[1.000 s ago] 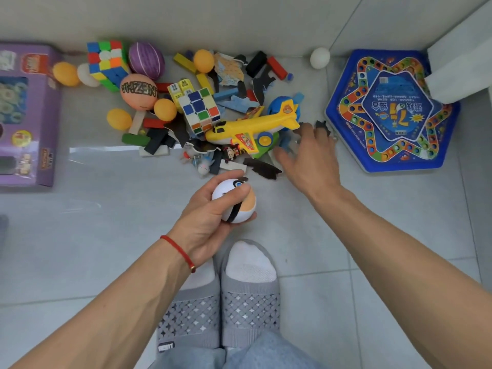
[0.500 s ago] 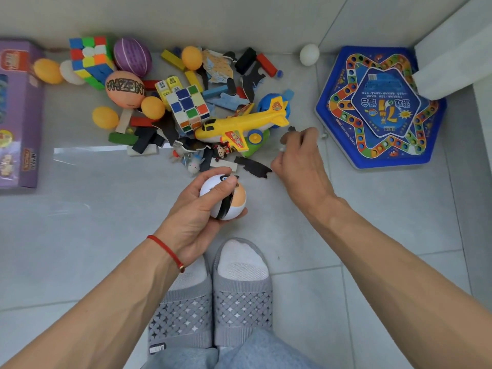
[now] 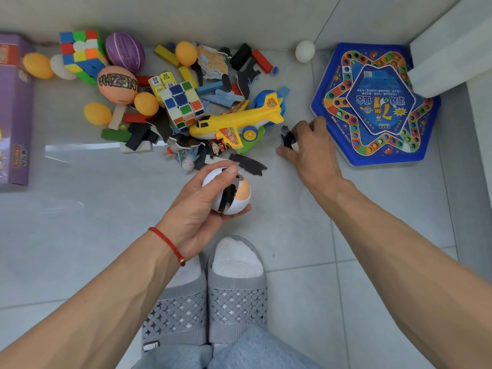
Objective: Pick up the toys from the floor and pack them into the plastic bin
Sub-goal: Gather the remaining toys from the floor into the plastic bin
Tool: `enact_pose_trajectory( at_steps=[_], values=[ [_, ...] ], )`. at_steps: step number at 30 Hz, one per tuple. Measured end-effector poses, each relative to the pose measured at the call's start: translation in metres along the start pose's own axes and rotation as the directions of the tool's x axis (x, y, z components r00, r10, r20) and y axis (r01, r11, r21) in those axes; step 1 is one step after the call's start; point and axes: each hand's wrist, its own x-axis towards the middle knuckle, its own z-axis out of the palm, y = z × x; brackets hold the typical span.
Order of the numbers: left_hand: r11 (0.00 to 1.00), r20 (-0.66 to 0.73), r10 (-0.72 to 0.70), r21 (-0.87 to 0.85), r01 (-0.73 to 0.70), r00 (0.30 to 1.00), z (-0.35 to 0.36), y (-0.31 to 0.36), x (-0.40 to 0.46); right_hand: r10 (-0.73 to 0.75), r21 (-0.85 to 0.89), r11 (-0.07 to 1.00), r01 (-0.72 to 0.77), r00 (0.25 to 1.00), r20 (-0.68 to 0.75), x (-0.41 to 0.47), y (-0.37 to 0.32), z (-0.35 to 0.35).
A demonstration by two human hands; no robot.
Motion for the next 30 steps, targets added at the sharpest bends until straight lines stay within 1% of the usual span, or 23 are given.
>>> enact_pose_trajectory(
  at_steps=[2,6,10,12,14,16,18,20,22,25,28,30],
  values=[
    [1.0,-0.005,-0.002,-0.004,0.002,1.0,-0.002,0.0,0.0,-0.001,0.038,0.999,0.002,1.0,-0.01,-0.006,-0.003,0.0],
    [1.0,-0.008,-0.003,-0.013,0.003,1.0,-0.003,-0.001,0.0,-0.016,0.025,1.0,0.016,1.0,0.002,-0.026,-0.006,0.0],
    [1.0,-0.008,-0.009,-0.024,0.009,1.0,-0.002,-0.001,0.001,0.095,0.046,0.994,-0.095,0.995,0.012,-0.038,0.005,-0.003],
    [1.0,-0.017,-0.016,-0.025,0.016,1.0,-0.001,-0.002,0.001,0.162,0.016,0.987,-0.161,0.986,-0.032,-0.038,0.014,-0.008],
    [0.999,-0.019,-0.021,-0.028,0.02,1.0,0.0,-0.002,0.0,0.221,-0.049,0.972,-0.229,0.967,-0.128,-0.034,0.022,-0.014],
    [1.0,-0.01,-0.02,-0.008,0.02,1.0,0.0,-0.001,-0.001,0.26,-0.052,0.961,-0.273,0.948,-0.181,-0.024,0.026,-0.022],
    [0.998,0.002,-0.015,0.065,0.015,1.0,0.001,-0.002,-0.003,0.229,-0.08,0.966,-0.246,0.957,-0.177,-0.012,0.029,-0.027],
    [0.99,0.008,-0.019,0.143,0.017,1.0,0.004,-0.005,-0.004,0.14,-0.172,0.971,-0.165,0.979,-0.15,-0.001,0.032,-0.024],
    [0.985,0.022,-0.026,0.171,0.022,0.999,0.008,-0.008,-0.005,0.097,-0.254,0.959,-0.124,0.989,-0.115,0.007,0.032,-0.019],
    [0.983,0.042,-0.037,0.181,0.029,0.998,0.013,-0.01,-0.005,0.121,-0.245,0.959,-0.141,0.988,-0.096,0.009,0.031,-0.013],
    [0.982,0.05,-0.047,0.184,0.037,0.998,0.013,-0.014,-0.004,0.112,-0.254,0.96,-0.118,0.993,-0.039,0.002,0.035,-0.007],
    [0.984,0.046,-0.052,0.173,0.043,0.998,0.011,-0.015,-0.005,0.107,-0.214,0.971,-0.111,0.994,-0.03,-0.009,0.037,-0.012]
  ],
)
